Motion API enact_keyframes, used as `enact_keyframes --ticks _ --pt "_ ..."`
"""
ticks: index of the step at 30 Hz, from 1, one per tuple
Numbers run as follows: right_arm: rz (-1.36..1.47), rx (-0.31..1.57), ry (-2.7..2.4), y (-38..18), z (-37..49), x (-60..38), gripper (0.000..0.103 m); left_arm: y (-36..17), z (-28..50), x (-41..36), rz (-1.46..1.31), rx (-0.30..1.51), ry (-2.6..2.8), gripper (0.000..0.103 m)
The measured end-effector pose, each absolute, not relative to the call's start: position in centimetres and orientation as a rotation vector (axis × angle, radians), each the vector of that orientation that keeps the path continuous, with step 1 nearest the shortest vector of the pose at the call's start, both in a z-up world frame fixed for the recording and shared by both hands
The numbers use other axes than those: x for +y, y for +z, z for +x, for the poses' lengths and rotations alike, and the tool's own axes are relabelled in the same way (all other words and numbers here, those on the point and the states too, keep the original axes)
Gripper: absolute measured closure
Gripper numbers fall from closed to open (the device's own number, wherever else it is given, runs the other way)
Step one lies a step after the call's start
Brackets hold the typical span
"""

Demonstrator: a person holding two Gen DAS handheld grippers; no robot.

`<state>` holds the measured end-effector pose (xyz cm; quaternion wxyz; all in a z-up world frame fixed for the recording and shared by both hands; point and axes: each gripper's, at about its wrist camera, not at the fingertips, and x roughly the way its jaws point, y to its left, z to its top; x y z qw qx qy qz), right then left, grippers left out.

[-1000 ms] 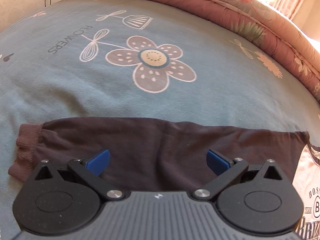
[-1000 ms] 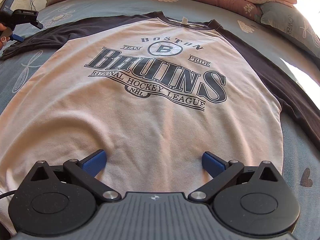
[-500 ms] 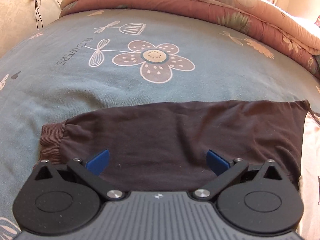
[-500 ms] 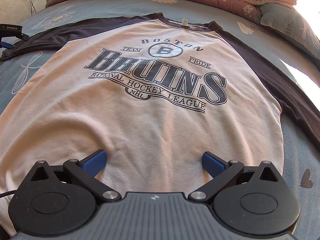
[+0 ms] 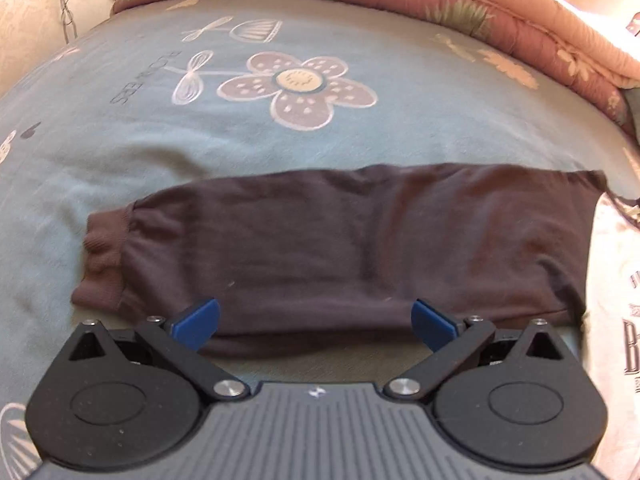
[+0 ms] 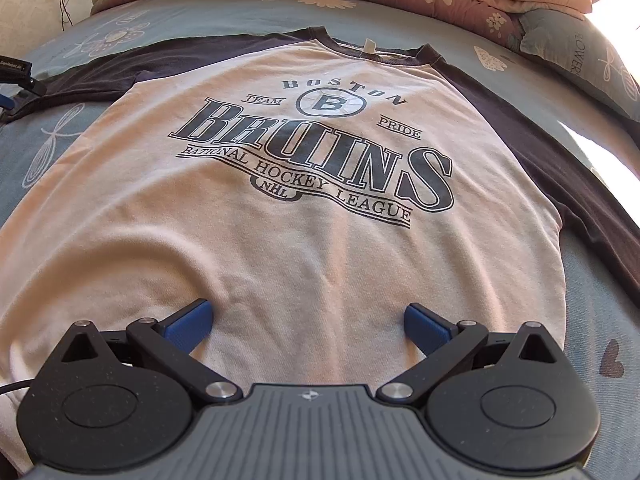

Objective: Fold clothes
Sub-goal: 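Move the left gripper along the dark sleeve toward its ribbed cuff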

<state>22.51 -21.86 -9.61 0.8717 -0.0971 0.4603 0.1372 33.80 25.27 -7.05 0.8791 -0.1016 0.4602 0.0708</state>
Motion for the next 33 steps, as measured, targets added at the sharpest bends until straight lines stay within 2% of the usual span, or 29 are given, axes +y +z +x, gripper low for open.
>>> enact_keyframes --ticks 3,8,14,19,25,30,33 --pt "-0.199 0.962 0.287 -9.6 22.6 -21.9 0.000 -7.4 36.5 21.8 -0.176 0.934 0.068 0.001" --pt "-0.197 0.960 0.288 -9.6 22.5 -21.8 0.000 -10.4 37.7 16.5 0.035 1.011 0.034 0.000" --pt "-0.202 0.957 0.287 -9.6 22.5 -21.8 0.000 -10.0 33.1 18.2 0.045 1.042 0.028 0.000" --pt "-0.208 0.954 0.283 -9.6 22.5 -21.7 0.000 -6.7 34.3 17.9 -0.016 0.964 -0.003 0.001" --pt "-0.199 0.957 0.286 -9.6 22.6 -21.7 0.000 -8.9 39.0 15.3 -0.068 0.988 -0.008 0.001" --pt "-0.202 0.956 0.288 -9.6 22.6 -21.8 0.000 -10.0 36.0 15.0 -0.027 0.981 -0.046 0.001" --pt "-0.211 0.953 0.285 -9.6 22.5 -21.7 0.000 -8.5 35.0 17.0 -0.072 0.974 -0.052 0.001"
